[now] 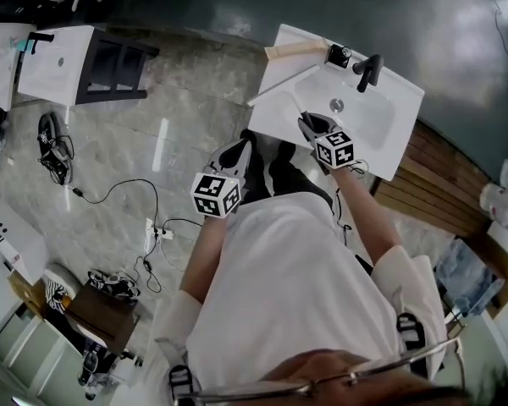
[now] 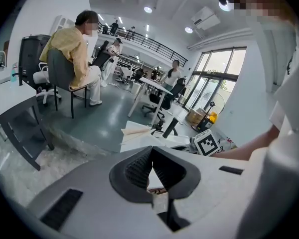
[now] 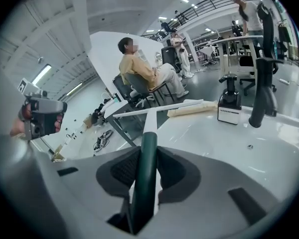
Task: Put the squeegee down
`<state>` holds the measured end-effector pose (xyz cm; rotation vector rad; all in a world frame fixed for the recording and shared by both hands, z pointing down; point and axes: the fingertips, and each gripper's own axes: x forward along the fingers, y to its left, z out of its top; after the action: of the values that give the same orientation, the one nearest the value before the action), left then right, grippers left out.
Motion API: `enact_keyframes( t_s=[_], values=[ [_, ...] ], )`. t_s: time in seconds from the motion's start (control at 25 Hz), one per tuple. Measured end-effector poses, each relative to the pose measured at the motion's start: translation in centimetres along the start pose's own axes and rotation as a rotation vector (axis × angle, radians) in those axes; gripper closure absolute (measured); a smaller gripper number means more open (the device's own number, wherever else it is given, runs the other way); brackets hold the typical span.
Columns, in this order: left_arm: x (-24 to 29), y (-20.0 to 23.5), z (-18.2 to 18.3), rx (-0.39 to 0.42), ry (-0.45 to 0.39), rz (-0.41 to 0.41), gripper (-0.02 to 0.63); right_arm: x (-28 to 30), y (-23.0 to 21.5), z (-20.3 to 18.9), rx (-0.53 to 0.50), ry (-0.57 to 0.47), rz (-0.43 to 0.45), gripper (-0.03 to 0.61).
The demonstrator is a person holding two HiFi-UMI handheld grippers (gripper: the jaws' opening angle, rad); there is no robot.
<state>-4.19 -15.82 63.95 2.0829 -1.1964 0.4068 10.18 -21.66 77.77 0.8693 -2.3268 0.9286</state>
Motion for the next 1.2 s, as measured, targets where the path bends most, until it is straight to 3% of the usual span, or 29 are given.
enact_keyframes(
  t_s=[0.56,1.2],
  values=[
    [0.9,3.3,-2.0,-0.032,0.069,-0.026,0.609,6.9,-0.6,-4.1,-0.135,0.139,-0.038,0.479],
    [1.7,4.0,-2.8,-0.041,0.107,-0.048,0.609,8.1,-2.4,-6.6,-0.141,0.203,-0.097,0.468]
  ],
)
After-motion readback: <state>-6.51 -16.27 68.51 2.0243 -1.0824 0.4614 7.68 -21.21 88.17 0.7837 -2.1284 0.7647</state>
